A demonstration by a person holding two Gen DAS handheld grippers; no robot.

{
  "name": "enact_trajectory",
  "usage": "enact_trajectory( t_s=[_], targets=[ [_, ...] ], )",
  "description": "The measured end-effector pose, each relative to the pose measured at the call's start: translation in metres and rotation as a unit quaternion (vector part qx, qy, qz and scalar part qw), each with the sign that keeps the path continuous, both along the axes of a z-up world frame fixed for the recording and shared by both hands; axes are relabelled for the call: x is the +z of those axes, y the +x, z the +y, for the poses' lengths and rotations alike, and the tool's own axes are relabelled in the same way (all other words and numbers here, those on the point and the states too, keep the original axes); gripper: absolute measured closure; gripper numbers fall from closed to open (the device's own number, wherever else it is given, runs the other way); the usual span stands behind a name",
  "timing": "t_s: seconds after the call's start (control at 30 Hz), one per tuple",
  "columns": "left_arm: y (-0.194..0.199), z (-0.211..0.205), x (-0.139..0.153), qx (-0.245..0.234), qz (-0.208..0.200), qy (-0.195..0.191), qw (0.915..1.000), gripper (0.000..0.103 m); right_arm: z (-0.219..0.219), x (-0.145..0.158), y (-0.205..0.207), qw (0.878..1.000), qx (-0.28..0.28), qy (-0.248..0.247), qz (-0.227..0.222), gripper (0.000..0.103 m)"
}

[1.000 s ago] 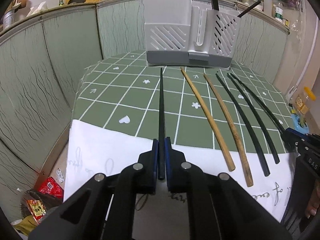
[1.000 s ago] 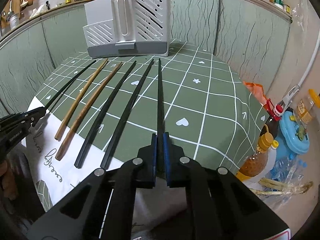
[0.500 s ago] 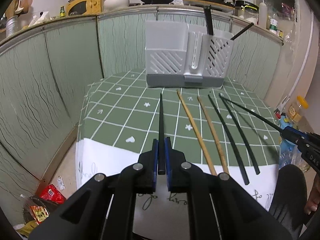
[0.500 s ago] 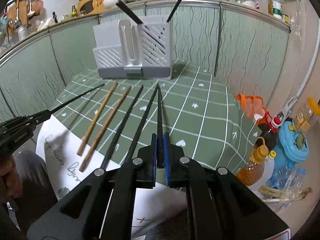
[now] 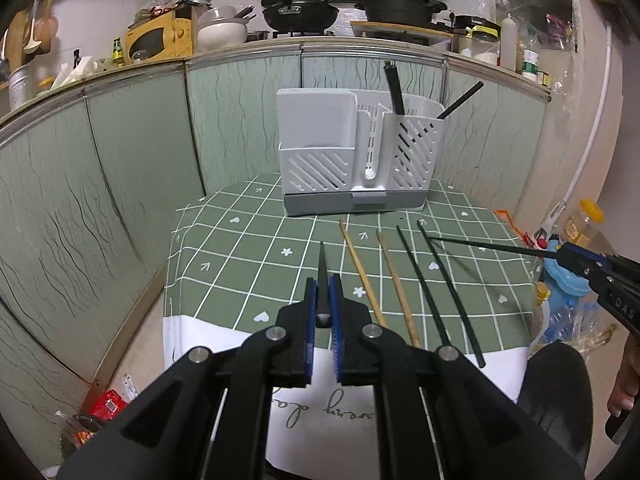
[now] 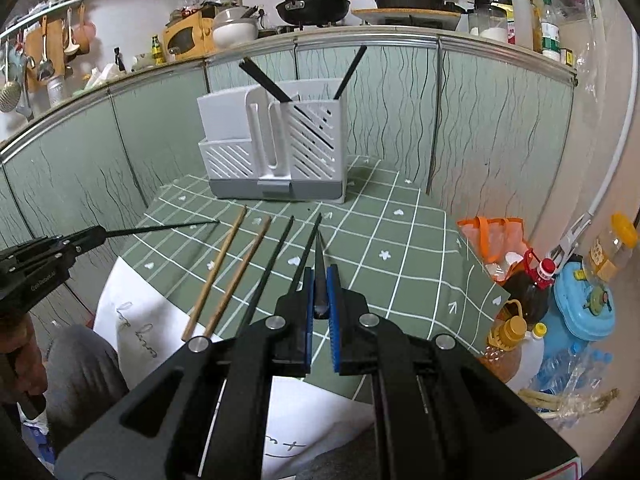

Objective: Organize utensils
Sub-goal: 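Lift the black chopstick with the left tool while the right tool lifts its chopstick toward the holder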

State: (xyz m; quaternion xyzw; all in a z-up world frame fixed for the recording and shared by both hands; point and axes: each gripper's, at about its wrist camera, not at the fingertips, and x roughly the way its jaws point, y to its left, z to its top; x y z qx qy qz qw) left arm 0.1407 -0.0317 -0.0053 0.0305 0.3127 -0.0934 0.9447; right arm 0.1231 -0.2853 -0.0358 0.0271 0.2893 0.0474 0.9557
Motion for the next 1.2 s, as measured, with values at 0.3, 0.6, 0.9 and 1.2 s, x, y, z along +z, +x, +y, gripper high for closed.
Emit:
enact_trajectory(
  t_s=[0.3, 0.6, 0.9, 1.2],
  targets=[
    [0.002, 0.000, 0.028, -0.011, -0.013, -0.002, 0.9999, 0.095, -0.003, 0.043, 0.002, 1.000, 0.005, 0.002, -0.031, 0.097],
    [0.010, 0.000, 0.058, -0.028, -0.013, -0.012, 0.9995, 0.095, -0.007, 0.074, 0.008, 0.999, 0.014, 0.005, -0.046, 0.097],
    [0.019, 0.001, 0.090, -0.047, -0.027, -0.019, 0.9984, 0.095, -0.015, 0.098, 0.016, 0.998, 0.033, 0.012, -0.044, 0.097],
    [0.028, -0.001, 0.122, -0.077, -0.046, -0.022, 0.9957, 0.095, -0.025, 0.120, 0.023, 0.998, 0.053, 0.016, -0.043, 0.097]
  ],
)
